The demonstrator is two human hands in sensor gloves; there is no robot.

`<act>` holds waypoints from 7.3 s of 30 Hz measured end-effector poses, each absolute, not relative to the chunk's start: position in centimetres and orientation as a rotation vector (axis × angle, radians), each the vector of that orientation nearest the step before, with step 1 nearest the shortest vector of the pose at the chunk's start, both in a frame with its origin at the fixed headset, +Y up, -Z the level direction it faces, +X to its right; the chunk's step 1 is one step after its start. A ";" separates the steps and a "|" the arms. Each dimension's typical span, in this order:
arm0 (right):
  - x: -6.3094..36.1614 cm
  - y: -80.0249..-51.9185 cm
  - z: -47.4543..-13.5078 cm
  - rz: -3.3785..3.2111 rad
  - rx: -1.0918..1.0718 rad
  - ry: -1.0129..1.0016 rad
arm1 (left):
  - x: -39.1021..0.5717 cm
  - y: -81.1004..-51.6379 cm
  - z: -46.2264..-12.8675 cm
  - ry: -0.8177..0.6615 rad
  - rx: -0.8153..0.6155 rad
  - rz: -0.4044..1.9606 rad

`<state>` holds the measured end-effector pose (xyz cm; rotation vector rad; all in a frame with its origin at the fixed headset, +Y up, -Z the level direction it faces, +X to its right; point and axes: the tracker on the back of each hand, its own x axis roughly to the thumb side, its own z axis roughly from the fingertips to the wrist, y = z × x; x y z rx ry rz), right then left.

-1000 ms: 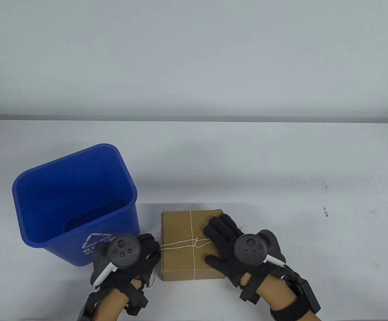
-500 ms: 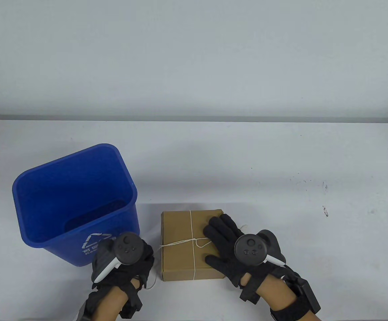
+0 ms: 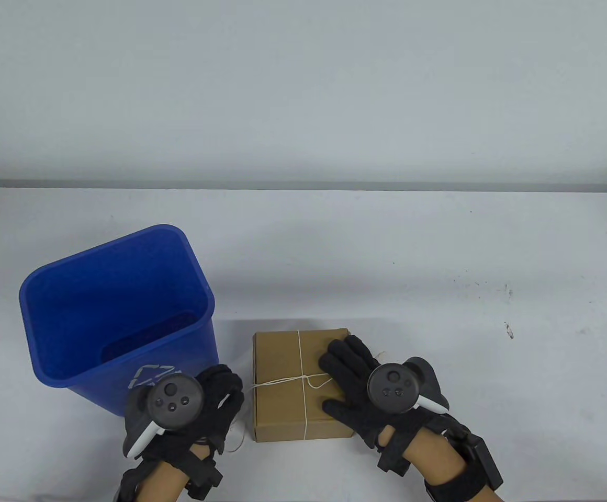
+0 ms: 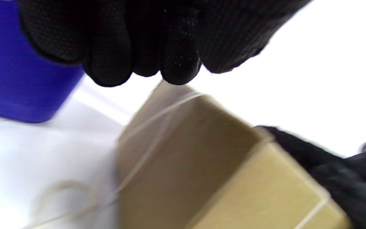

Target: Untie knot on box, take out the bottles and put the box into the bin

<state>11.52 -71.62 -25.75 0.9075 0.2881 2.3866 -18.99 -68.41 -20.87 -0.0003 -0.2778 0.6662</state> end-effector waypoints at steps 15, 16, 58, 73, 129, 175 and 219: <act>11.4 -70.7 -26.2 2.407 0.810 0.199 | -11.8 -68.6 -23.1 -0.499 -0.093 0.457; 11.4 -70.5 -26.3 2.408 0.789 0.170 | -11.5 -68.9 -23.3 -0.503 -0.097 0.461; 5.1 -67.5 -27.0 2.818 0.967 0.234 | -12.5 -70.7 -23.1 -0.500 -0.140 0.469; 8.0 -67.8 -27.5 2.703 0.910 0.160 | -12.6 -70.8 -23.1 -0.500 -0.138 0.479; 19.3 -70.9 -32.1 2.677 0.416 0.311 | -12.9 -71.1 -23.1 -0.501 -0.142 0.505; 14.5 -71.0 -30.6 2.666 0.646 0.354 | -12.9 -71.1 -23.0 -0.500 -0.147 0.513; 18.2 -73.2 -32.8 2.706 0.381 0.295 | -13.1 -71.3 -23.1 -0.499 -0.154 0.528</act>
